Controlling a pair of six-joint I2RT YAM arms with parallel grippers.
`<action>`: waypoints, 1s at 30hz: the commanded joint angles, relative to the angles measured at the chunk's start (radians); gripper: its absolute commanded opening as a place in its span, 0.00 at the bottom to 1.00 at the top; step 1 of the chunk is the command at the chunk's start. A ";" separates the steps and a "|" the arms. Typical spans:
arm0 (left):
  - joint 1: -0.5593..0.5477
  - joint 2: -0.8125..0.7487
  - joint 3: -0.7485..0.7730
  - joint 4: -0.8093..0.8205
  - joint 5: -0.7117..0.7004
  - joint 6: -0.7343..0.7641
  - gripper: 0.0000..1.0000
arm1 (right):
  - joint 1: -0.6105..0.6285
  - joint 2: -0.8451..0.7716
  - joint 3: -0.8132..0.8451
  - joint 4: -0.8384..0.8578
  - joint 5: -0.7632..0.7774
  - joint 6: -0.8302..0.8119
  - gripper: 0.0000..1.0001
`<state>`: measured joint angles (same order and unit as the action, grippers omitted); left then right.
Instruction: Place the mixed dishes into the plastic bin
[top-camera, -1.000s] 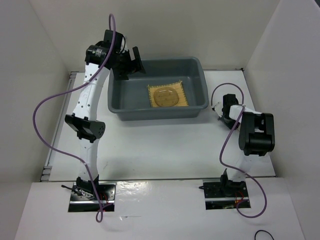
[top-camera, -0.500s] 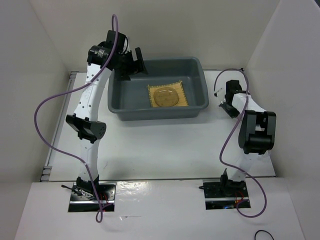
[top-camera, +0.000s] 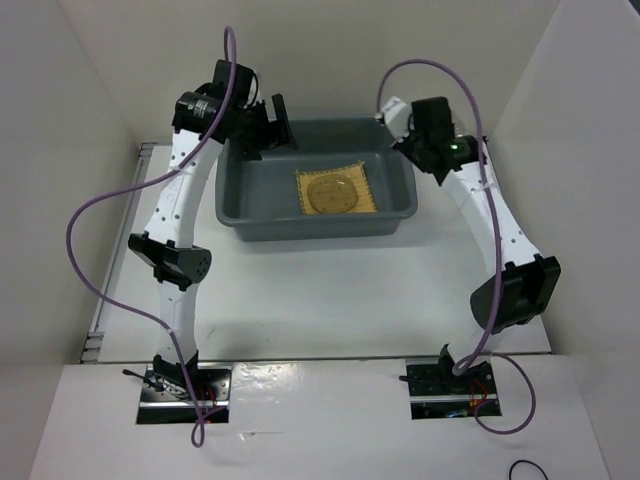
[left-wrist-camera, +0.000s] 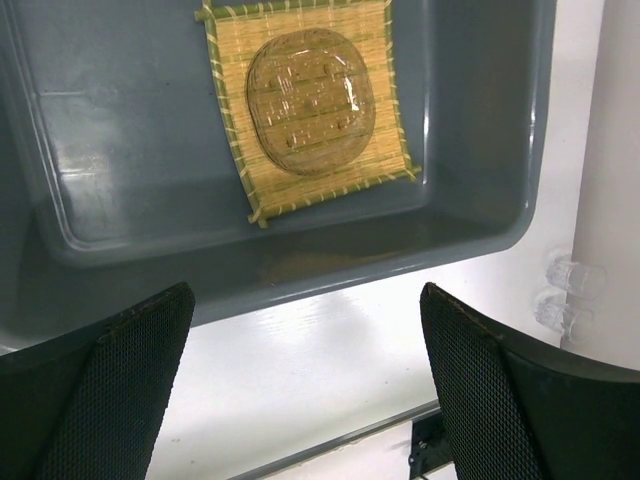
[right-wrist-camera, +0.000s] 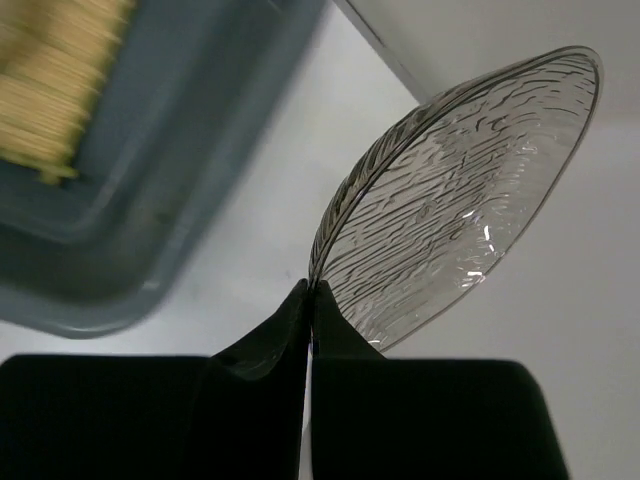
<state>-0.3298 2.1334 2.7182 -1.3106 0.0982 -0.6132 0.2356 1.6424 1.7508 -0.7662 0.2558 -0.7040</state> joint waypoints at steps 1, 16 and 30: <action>-0.002 -0.073 -0.011 0.008 -0.018 -0.025 1.00 | 0.141 0.013 0.047 -0.087 -0.007 0.006 0.00; 0.141 -0.591 -0.846 0.354 0.058 -0.140 1.00 | 0.300 0.079 -0.318 0.284 -0.133 -0.534 0.00; 0.382 -0.836 -1.276 0.442 0.195 -0.142 1.00 | 0.291 0.237 -0.275 0.343 -0.210 -0.755 0.00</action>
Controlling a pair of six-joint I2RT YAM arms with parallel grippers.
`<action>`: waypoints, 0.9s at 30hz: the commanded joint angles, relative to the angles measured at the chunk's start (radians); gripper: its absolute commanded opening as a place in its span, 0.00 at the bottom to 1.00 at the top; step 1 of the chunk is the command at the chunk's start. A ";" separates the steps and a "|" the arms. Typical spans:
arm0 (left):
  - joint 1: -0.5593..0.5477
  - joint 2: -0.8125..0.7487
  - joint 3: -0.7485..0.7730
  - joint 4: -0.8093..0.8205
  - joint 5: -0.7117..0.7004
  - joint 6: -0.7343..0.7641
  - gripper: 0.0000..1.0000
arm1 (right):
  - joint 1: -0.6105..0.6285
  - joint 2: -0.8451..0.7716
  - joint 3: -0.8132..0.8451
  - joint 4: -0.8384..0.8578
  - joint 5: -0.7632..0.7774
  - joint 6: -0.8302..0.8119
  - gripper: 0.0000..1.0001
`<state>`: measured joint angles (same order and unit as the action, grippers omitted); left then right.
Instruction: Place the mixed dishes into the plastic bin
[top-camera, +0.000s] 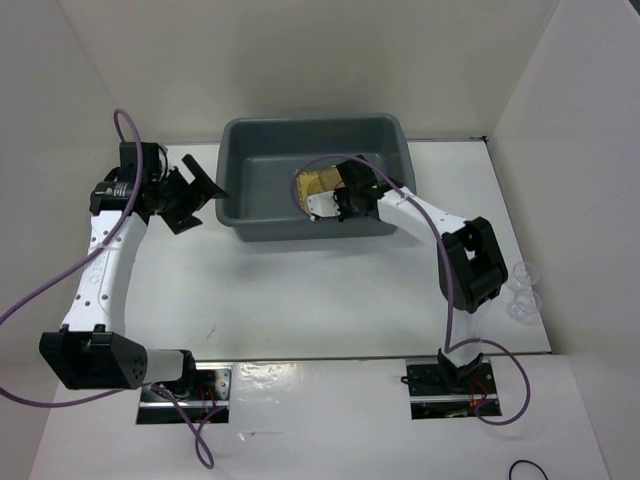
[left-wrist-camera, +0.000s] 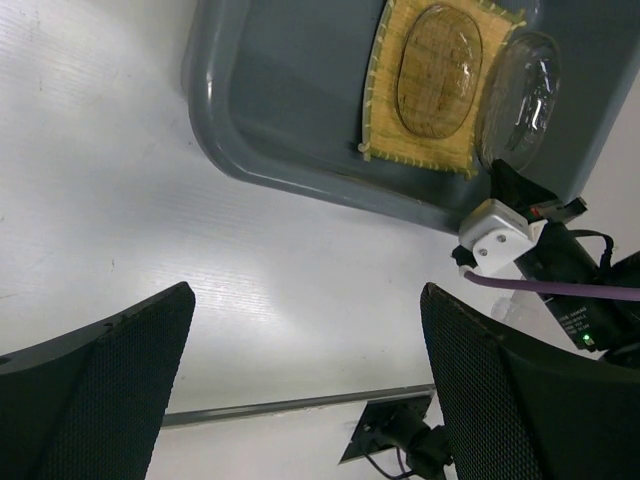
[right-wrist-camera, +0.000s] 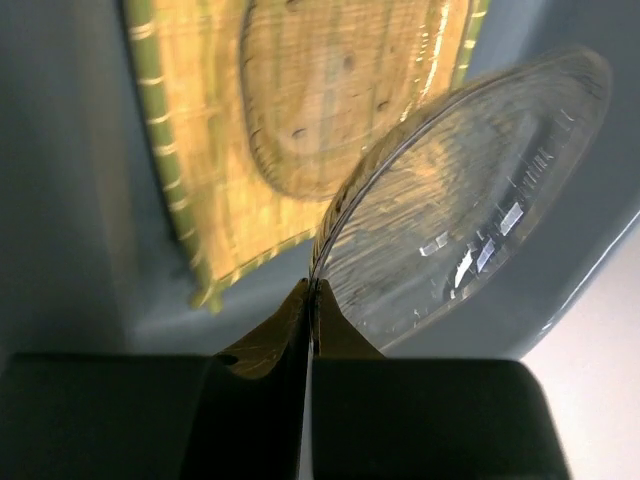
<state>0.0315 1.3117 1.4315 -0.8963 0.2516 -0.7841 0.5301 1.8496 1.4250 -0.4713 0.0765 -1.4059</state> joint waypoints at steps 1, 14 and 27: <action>0.033 -0.014 0.010 0.028 0.041 0.029 1.00 | -0.004 0.043 0.060 0.048 -0.030 -0.053 0.00; 0.082 0.033 0.010 0.010 0.080 0.057 1.00 | 0.070 0.276 0.388 -0.174 -0.098 0.148 0.00; 0.100 0.052 0.032 0.010 0.107 0.057 1.00 | 0.030 0.356 0.552 -0.378 -0.099 0.142 0.02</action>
<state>0.1249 1.3560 1.4315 -0.8970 0.3286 -0.7361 0.5716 2.2040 1.9194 -0.7666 -0.0185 -1.2476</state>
